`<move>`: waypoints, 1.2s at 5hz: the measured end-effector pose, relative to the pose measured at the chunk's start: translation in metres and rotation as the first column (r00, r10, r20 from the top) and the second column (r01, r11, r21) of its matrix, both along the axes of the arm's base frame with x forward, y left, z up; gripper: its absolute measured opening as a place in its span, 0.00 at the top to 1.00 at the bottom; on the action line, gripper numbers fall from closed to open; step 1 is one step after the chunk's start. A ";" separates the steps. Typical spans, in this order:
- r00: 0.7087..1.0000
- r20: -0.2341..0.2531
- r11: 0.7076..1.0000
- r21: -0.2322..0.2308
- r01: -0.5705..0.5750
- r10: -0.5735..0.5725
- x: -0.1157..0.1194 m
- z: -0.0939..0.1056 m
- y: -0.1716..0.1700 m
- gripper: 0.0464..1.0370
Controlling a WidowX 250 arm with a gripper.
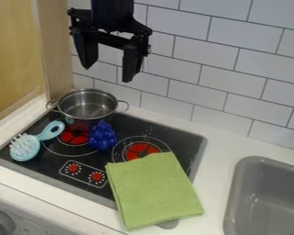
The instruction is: Move the green cloth upper right of the burner.
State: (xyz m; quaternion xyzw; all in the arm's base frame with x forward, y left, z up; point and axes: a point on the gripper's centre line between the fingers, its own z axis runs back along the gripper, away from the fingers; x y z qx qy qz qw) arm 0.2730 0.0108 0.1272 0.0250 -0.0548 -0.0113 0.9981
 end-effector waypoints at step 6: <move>0.985 -0.125 0.992 0.009 0.122 -0.120 -0.059 -0.094 -0.062 0.04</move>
